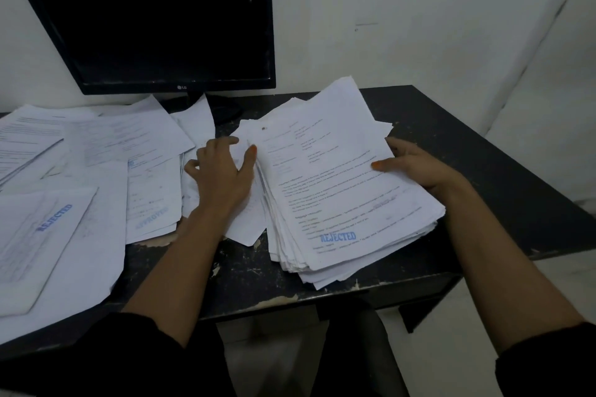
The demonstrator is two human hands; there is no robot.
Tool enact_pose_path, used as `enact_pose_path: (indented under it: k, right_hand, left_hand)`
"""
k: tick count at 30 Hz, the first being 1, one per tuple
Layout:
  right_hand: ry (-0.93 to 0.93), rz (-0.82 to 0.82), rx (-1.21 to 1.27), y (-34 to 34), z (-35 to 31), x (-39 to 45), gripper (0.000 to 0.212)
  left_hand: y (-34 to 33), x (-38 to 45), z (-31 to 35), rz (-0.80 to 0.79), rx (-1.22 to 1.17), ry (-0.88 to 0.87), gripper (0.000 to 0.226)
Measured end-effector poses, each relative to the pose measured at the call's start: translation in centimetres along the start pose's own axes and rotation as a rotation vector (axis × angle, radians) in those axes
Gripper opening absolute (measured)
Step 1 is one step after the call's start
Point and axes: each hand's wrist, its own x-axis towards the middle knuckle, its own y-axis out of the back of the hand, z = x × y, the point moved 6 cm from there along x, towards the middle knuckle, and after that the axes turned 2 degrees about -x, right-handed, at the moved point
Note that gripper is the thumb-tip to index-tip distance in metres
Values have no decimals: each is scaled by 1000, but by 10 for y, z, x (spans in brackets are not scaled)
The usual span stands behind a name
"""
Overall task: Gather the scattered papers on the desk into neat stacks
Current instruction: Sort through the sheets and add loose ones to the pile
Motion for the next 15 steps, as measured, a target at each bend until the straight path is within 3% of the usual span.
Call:
enact_pose_path:
  k: [3,6,10,13,15]
  right_hand:
    - [79,40,72,-7,-8,-9,38]
    - [163,56,139,-13,-19,-14,38]
    - [242,90,185,-19,-33,-16,47]
    - [313,116,137,-25,-44,-18,49]
    - [368,139,70,-28,-54,-17,63]
  left_hand:
    - [-9,-5,3,-197,9,103,68]
    - [-15,-13,5,-388,-421,341,88]
    - [-14,-12,23,-580,-1058,517,59]
    - [-1,4,28,-491,-1137,450,43]
    - [13,19,34,-389,-1120,348,42]
